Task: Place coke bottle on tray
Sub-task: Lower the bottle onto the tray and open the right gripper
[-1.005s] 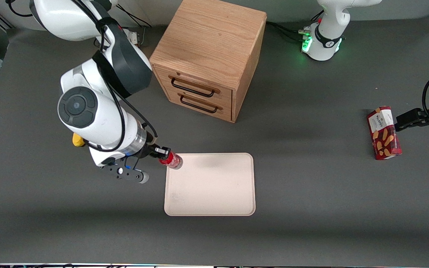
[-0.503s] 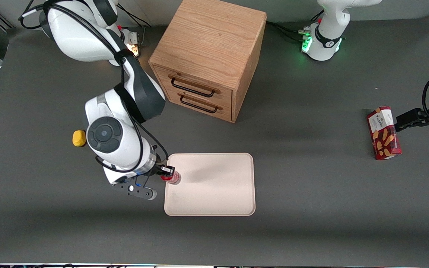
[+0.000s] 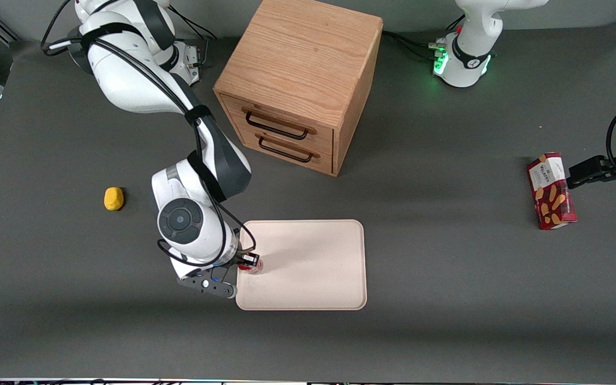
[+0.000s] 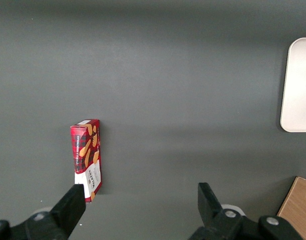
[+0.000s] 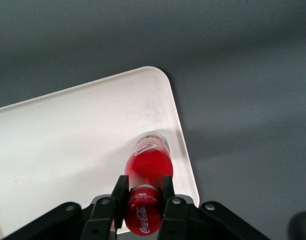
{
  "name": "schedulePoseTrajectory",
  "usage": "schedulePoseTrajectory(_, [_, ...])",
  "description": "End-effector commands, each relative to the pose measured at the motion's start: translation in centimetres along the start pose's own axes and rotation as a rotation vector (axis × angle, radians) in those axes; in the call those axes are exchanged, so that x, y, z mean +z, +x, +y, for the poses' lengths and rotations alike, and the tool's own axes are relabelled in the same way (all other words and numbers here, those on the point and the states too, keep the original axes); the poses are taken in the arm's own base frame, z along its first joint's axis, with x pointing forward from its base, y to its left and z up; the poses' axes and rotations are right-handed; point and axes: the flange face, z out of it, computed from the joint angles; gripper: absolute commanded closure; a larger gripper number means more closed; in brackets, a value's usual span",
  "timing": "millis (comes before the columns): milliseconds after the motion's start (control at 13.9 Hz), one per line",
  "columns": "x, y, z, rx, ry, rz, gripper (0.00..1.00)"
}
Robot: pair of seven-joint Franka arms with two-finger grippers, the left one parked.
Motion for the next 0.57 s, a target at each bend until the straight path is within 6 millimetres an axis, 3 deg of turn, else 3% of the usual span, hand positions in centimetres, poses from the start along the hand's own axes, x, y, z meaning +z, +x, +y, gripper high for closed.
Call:
schedulePoseTrajectory(0, [-0.04,0.12,0.24,-0.015,0.008,0.026,1.0])
schedulePoseTrajectory(144, [0.24,0.11,0.23,-0.007,0.01,0.028,1.0])
schedulePoseTrajectory(215, [0.24,0.11,0.22,-0.004,0.011,0.027,0.89])
schedulePoseTrajectory(287, [0.31,0.09,0.23,-0.002,0.01,0.026,0.34])
schedulePoseTrajectory(359, [0.3,0.16,0.29,0.006,0.009,0.029,0.0])
schedulePoseTrajectory(503, [0.18,0.16,0.29,0.006,0.01,0.03,0.0])
